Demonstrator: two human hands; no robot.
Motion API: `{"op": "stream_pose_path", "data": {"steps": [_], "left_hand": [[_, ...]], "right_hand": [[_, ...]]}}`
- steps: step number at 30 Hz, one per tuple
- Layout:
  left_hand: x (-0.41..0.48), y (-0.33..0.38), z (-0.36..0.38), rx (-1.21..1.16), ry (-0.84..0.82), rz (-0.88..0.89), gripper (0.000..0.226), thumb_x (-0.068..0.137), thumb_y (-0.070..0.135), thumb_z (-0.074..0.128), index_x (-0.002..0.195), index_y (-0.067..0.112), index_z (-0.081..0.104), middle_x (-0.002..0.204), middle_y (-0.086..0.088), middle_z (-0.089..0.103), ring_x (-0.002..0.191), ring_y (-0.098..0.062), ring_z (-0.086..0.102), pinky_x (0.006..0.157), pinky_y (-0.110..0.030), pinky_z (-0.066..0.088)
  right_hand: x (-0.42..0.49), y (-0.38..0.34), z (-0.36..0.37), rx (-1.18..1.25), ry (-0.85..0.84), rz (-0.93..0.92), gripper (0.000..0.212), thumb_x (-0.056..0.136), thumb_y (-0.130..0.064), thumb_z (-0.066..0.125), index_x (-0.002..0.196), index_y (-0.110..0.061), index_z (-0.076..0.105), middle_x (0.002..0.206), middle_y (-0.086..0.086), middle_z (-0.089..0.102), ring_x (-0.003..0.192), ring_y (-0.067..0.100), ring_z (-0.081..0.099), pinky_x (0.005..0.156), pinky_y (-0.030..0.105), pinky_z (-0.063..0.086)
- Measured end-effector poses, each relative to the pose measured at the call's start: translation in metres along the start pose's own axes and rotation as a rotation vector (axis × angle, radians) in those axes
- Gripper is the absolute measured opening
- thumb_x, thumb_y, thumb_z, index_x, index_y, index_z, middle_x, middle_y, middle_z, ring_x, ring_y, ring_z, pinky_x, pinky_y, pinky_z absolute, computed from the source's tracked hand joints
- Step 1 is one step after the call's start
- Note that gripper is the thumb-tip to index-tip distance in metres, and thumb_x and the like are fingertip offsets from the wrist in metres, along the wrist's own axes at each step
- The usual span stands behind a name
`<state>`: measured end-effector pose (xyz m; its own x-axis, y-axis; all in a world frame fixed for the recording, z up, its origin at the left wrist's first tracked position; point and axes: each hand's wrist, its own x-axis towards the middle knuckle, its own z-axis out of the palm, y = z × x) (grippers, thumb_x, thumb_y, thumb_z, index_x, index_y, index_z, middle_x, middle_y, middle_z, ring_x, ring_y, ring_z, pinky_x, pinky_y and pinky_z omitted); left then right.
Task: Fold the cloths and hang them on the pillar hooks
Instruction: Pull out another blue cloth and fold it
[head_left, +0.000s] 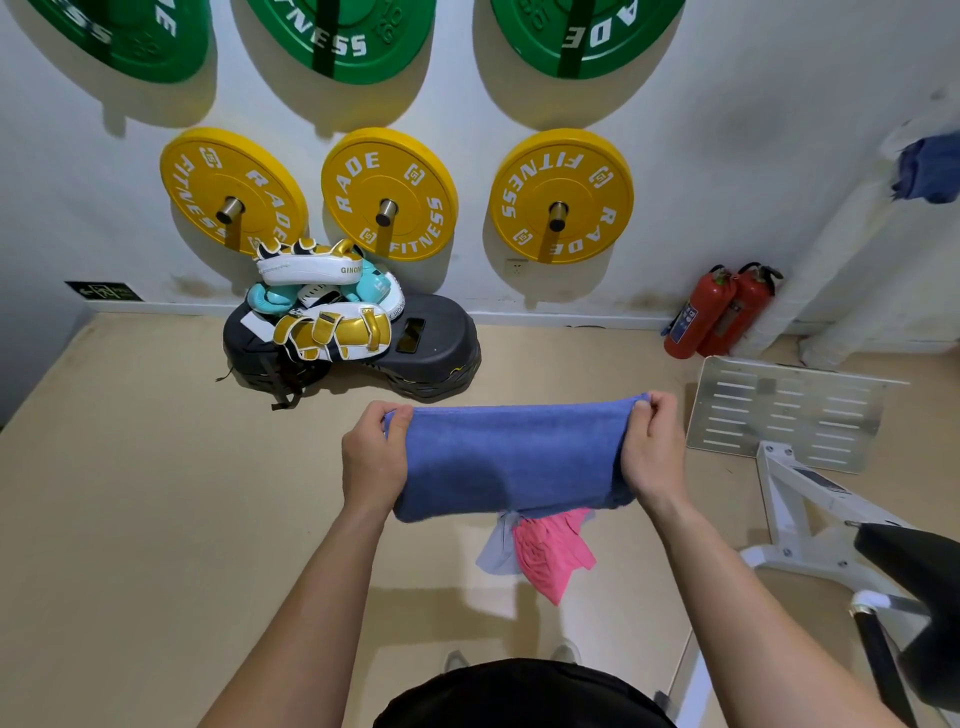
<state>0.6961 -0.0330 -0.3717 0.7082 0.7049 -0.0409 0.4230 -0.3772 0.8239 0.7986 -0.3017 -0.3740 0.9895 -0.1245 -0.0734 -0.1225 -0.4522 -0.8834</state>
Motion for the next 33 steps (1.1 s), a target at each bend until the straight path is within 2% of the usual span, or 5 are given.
{"op": "stream_pose_path", "data": {"steps": [8,12,17,25,33], "left_hand": [[-0.009,0.002,0.017,-0.107,0.079,-0.146,0.028,0.094,0.038,0.064,0.08,0.013,0.061,0.069,0.003,0.059,0.07,-0.022,0.056,0.059,-0.025,0.044],[-0.03,0.005,0.038,-0.214,-0.063,-0.214,0.025,0.084,0.035,0.075,0.069,0.017,0.066,0.058,0.006,0.06,0.059,-0.02,0.058,0.061,-0.046,0.06],[-0.058,0.018,0.06,-0.302,-0.279,-0.152,0.013,0.087,0.018,0.074,0.074,0.019,0.073,0.069,0.007,0.071,0.063,-0.012,0.064,0.057,-0.031,0.059],[-0.059,0.019,0.061,-0.305,-0.385,-0.07,0.015,0.094,0.009,0.062,0.096,0.017,0.073,0.083,-0.002,0.074,0.068,-0.003,0.066,0.061,-0.019,0.056],[-0.048,0.019,0.055,-0.368,-0.387,-0.089,0.019,0.088,0.011,0.07,0.085,0.029,0.075,0.078,-0.001,0.076,0.078,-0.019,0.074,0.079,-0.039,0.062]], "right_hand": [[-0.008,0.013,0.011,0.064,0.084,0.042,0.012,0.1,-0.022,0.052,0.099,-0.011,0.058,0.081,-0.004,0.06,0.078,0.019,0.055,0.073,0.027,0.037],[-0.031,0.014,0.027,0.158,-0.011,0.047,0.013,0.095,-0.019,0.061,0.082,-0.02,0.061,0.077,-0.006,0.063,0.069,0.012,0.057,0.067,0.028,0.042],[-0.063,0.006,0.054,0.257,-0.239,0.073,0.011,0.09,-0.018,0.068,0.08,-0.018,0.068,0.071,0.0,0.07,0.062,0.014,0.061,0.064,0.034,0.052],[-0.066,0.0,0.061,0.302,-0.298,0.061,0.006,0.089,-0.014,0.068,0.087,-0.019,0.072,0.08,0.001,0.075,0.077,0.023,0.073,0.076,0.042,0.06],[-0.064,-0.005,0.062,0.316,-0.364,0.028,0.011,0.089,-0.012,0.069,0.098,-0.017,0.073,0.094,-0.003,0.076,0.088,0.016,0.071,0.082,0.034,0.058]]}}
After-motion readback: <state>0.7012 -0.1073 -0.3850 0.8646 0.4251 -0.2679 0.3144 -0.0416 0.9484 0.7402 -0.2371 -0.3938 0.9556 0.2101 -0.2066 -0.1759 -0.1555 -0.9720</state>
